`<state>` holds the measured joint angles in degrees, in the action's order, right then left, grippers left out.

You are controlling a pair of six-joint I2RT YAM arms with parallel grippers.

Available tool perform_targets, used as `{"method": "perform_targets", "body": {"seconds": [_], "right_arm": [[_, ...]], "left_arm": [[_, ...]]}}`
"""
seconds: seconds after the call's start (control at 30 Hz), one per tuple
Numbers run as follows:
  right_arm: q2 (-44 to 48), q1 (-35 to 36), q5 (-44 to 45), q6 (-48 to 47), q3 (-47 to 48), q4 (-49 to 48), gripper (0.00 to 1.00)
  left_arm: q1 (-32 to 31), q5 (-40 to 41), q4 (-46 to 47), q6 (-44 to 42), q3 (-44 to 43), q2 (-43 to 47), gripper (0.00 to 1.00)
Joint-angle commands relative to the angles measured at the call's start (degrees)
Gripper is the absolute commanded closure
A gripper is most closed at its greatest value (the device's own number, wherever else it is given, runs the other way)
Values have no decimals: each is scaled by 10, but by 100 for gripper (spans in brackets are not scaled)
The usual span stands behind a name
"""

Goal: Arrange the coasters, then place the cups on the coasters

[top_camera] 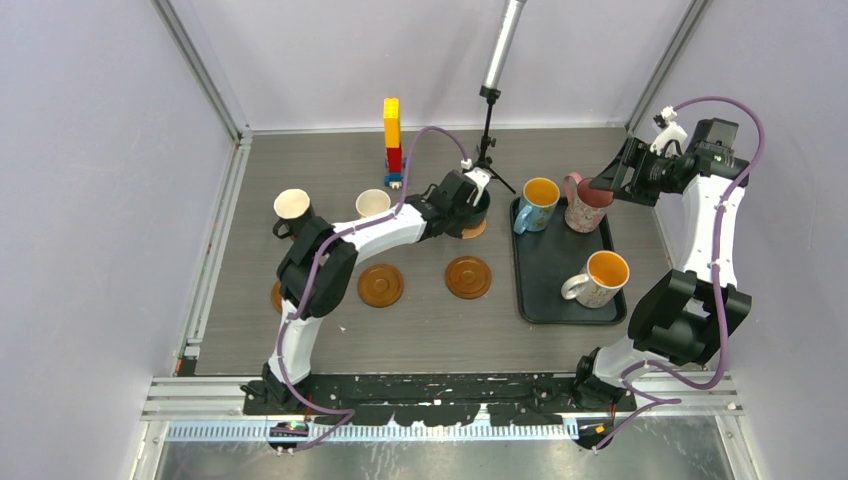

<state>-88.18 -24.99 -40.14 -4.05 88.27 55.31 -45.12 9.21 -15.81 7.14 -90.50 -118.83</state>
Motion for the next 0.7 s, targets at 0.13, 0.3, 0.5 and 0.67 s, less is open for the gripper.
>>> {"method": "perform_targets", "body": {"seconds": [0.13,0.3,0.5,0.67], "right_arm": [[-2,-3,-4,-4,7,-7,26],[-3,-3,-4,-5,7,-6,26],[-3,-3,-4,-8,7,-6,26],[-3,-3,-7,-8,6,-7,26]], "left_arm": [[5,10,67,16,13,19,98],[4,4,58,17,18,21,66],[2,-37,24,9,30,50,43],[1,-70,-16,-3,32,78,36]]}}
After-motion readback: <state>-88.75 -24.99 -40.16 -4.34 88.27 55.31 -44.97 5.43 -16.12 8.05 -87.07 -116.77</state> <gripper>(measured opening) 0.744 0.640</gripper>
